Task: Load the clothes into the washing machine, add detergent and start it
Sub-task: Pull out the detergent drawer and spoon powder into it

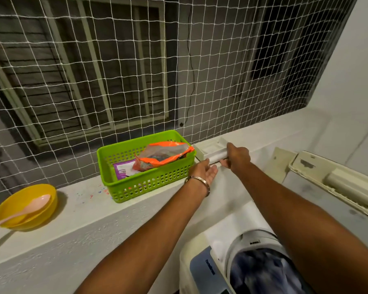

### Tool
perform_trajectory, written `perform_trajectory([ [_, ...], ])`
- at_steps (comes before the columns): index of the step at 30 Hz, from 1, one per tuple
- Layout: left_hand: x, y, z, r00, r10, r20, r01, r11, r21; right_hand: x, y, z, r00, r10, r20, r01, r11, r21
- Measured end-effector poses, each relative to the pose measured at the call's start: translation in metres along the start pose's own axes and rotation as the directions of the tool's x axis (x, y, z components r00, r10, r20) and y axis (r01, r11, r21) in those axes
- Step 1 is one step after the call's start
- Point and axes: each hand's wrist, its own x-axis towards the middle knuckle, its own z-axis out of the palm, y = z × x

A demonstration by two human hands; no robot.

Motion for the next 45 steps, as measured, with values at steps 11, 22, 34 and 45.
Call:
perform_trajectory([
  [11, -0.007, -0.004, -0.006, 0.996, 0.084, 0.02, -0.086, 0.985, 0.146, 0.012, 0.011, 0.012, 0.988, -0.124, -0.096, 0.094, 0.957, -0.273],
  [22, -0.081, 0.03, -0.013, 0.835, 0.499, 0.234, -0.542, 0.665, 0.514, -0.069, -0.031, 0.023, 0.898, -0.439, -0.003, 0.424, 0.869, -0.254],
  [34, -0.115, 0.168, -0.051, 0.542, 0.506, 0.671, -0.44, -0.509, 0.74, -0.161, -0.035, 0.036, 0.47, -0.736, 0.487, 0.877, 0.328, -0.352],
  [45, -0.091, 0.187, -0.098, 0.555, 0.373, 0.743, -0.349, -0.707, 0.616, -0.188, -0.006, 0.052, 0.217, -0.565, 0.796, 0.904, -0.191, -0.383],
])
